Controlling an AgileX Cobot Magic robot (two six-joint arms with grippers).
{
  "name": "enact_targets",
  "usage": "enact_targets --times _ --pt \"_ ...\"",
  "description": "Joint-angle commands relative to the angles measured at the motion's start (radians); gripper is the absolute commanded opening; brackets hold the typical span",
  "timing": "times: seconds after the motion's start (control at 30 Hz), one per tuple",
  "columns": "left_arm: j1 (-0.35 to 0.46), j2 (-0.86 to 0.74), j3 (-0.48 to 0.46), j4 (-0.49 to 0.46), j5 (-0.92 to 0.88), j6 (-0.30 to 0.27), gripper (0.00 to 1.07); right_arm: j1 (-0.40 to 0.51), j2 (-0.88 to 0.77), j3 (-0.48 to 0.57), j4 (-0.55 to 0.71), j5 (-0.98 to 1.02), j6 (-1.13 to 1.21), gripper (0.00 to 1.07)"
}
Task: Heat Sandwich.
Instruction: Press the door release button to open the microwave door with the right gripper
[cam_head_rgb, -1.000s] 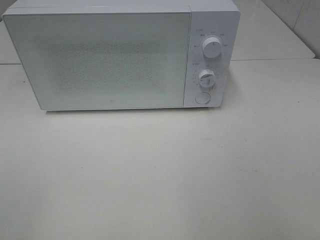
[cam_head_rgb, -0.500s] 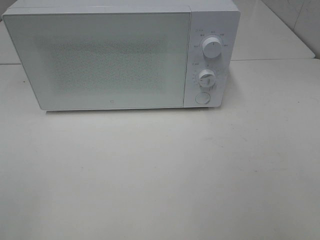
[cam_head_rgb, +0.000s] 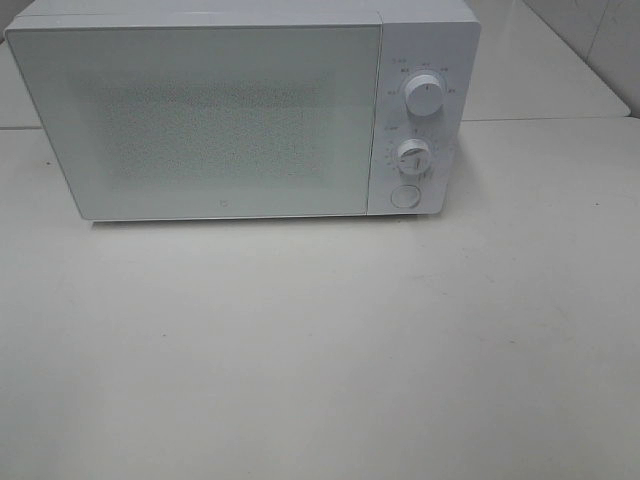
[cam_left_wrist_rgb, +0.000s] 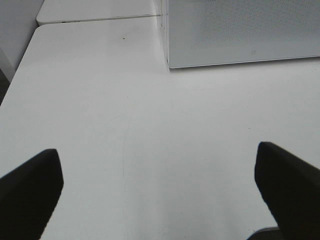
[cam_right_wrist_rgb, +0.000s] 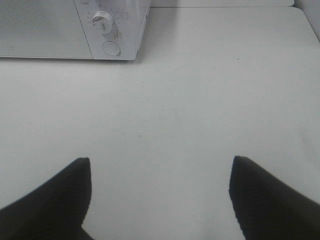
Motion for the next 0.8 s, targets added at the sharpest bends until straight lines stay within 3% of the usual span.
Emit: enact_targets --times 0.03,0.47,0.67,0.8 --pt "0.003 -0.022 0.002 -0.004 -0.008 -0.007 0.99 -0.032 -0.028 0.002 -0.010 -0.012 0.016 0.73" --pt "0.003 -0.022 0.002 -0.004 -0.008 -0.007 0.99 -0.043 -0.028 0.002 -0.006 -0.012 0.013 0.71" --pt "0.003 -0.022 0.002 -0.004 -0.008 -0.007 0.99 -0.043 -0.028 -0.005 -0.003 -0.019 0.013 0.80" --pt "0.003 -0.022 0.002 -0.004 -0.008 -0.007 0.99 -0.043 -0.016 -0.025 -0.001 -0.042 0.013 0.81"
